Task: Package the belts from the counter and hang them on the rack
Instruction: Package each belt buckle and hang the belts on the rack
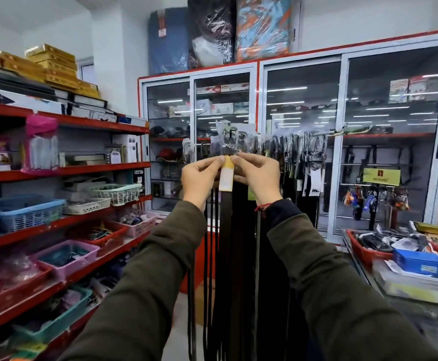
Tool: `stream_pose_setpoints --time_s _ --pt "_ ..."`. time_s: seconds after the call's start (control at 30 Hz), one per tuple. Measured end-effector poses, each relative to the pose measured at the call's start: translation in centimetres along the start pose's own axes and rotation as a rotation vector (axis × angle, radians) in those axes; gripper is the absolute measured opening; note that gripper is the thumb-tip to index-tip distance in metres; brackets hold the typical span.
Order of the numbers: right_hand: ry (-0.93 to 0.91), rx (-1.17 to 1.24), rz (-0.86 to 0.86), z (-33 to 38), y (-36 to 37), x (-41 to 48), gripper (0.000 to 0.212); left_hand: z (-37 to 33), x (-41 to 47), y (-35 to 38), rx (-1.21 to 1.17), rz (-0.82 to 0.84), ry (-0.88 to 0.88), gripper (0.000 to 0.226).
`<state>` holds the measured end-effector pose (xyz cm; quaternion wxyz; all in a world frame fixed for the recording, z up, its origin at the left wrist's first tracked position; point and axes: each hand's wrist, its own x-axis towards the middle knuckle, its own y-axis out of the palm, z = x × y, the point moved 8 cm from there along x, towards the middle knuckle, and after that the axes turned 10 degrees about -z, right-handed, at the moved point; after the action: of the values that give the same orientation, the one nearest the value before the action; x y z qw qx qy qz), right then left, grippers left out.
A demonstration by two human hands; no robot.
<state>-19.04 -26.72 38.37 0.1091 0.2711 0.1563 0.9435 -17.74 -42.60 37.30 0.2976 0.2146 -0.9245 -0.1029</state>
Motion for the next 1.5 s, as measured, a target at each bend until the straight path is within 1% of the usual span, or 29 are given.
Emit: stream_pose_setpoints --time_s 0.2,0.27,0.37,0.43,0.5,0.57,0.67,0.73,0.8,0.93,1.13,1.33,1.4,1.43,1.5 --pt "-0.076 -0.204 -0.064 -0.8 -0.7 2.0 0.031 2.3 1.7 2.6 0.052 0.026 -0.088 0.027" --pt "-0.110 -0.299 -0.061 -1.2 -0.9 2.2 0.030 3.0 1.6 3.2 0.125 0.032 -0.067 0.030" --pt "-0.220 -0.446 -0.067 -1.8 -2.3 0.7 0.030 3.3 -0.4 3.5 0.241 0.040 0.106 0.042" --pt "-0.314 -0.520 -0.095 -2.1 -4.2 -1.3 0.032 3.6 -2.9 3.2 0.272 0.009 0.254 0.049" --pt "-0.403 -0.596 -0.125 -2.7 -6.8 -3.7 0.034 4.2 -5.8 2.9 0.303 -0.023 0.397 0.051" --pt "-0.464 -0.720 -0.152 -3.8 -9.9 -6.1 0.037 5.8 -8.9 3.0 0.340 0.007 0.455 0.051" --pt "-0.484 -0.953 -0.175 -5.7 -15.1 -9.9 0.044 9.2 -14.1 4.2 0.471 0.118 0.492 0.050" --pt "-0.486 -1.078 -0.221 -6.5 -19.1 -12.3 0.045 11.6 -18.0 5.3 0.526 0.207 0.500 0.049" --pt "-0.447 -1.168 -0.264 -7.1 -22.9 -14.8 0.045 13.8 -22.1 6.3 0.553 0.296 0.493 0.049" --pt "-0.288 -1.336 -0.323 -8.0 -30.9 -19.9 0.046 17.4 -30.5 8.6 0.555 0.460 0.416 0.048" --pt "-0.054 -1.539 -0.472 -7.0 -41.6 -27.7 0.045 19.8 -41.4 12.7 0.522 0.689 0.353 0.045" --pt "0.295 -1.685 -0.779 -3.3 -52.1 -35.8 0.044 20.4 -51.2 17.1 0.445 0.924 0.298 0.045" --pt "0.415 -1.725 -0.839 -2.0 -54.8 -37.9 0.045 20.7 -54.5 18.9 0.422 1.077 0.277 0.048" --pt "0.460 -1.710 -0.853 -1.5 -56.0 -38.8 0.042 20.9 -56.4 19.8 0.421 1.186 0.268 0.051" --pt "0.551 -1.571 -0.885 -1.2 -58.1 -40.6 0.033 21.4 -60.0 21.4 0.474 1.435 0.319 0.057"
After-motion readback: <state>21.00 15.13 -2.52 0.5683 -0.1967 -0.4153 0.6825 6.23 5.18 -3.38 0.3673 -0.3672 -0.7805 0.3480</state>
